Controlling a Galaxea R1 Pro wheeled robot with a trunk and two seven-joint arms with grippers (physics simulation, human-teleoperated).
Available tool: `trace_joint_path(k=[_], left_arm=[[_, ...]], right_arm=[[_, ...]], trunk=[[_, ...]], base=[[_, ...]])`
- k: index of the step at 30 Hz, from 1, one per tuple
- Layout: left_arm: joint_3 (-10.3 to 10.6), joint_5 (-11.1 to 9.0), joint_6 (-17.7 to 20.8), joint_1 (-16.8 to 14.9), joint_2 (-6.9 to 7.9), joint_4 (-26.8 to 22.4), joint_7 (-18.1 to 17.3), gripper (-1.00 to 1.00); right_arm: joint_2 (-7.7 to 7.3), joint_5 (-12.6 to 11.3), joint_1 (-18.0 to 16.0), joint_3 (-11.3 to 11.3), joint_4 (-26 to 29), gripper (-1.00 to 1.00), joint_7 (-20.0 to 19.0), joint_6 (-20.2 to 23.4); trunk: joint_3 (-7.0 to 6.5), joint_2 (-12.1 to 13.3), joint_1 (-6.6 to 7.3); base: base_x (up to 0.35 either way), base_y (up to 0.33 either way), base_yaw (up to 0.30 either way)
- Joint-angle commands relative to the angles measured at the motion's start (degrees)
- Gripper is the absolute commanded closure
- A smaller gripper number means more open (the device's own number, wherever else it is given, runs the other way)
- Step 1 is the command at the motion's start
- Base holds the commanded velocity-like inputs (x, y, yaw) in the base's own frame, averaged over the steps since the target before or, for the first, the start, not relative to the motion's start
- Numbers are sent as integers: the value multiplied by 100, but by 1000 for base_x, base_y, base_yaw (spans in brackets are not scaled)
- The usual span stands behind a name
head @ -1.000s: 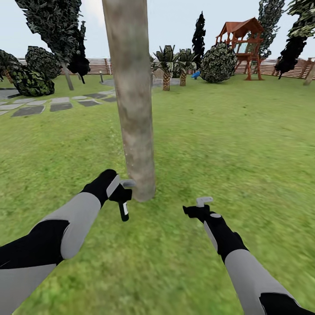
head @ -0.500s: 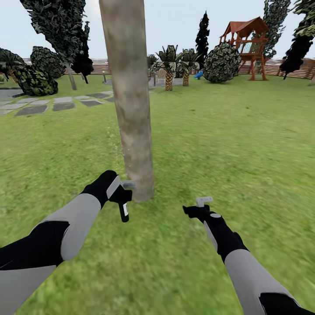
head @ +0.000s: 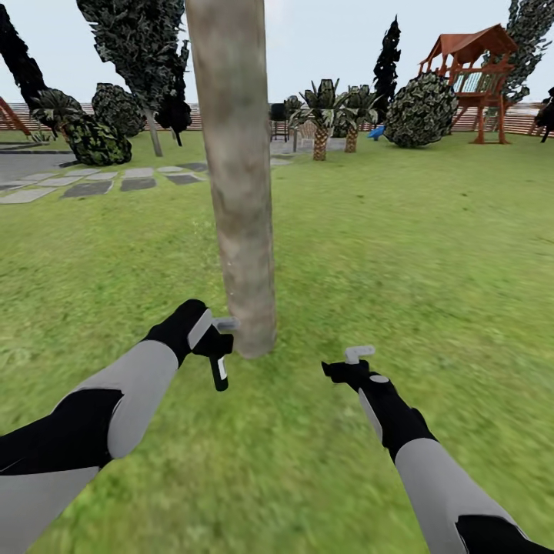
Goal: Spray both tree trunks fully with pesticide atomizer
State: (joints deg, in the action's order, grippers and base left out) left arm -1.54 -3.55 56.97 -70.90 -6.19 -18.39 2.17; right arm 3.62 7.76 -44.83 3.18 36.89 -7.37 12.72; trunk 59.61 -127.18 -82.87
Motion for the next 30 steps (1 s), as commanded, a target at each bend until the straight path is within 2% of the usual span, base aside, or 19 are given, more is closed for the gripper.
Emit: trace_joint_path(k=[1,17,25,30], left_arm=[[-13,-23,24,-2,-4,-6,21,100],[-22,3,4,-2,8,0,29,100],[-38,-4,-2,6,37,-4,29,100],[-40,-22,-2,6,42,-10,29,100]], right_arm=[[7,59,-2,34,12,-100,-45,29],[7,57,0,26,12,-100,-45,29],[7,51,-1,33,12,-100,-45,29],[15,50,0,29,18,-100,-45,29]], trunk=[[5,-2,-2],[5,-2,-2],[7,-2,-2],[30,-2,-2]], base=[[286,-130,3],[29,-260,0],[-203,-208,7],[-80,-51,188]])
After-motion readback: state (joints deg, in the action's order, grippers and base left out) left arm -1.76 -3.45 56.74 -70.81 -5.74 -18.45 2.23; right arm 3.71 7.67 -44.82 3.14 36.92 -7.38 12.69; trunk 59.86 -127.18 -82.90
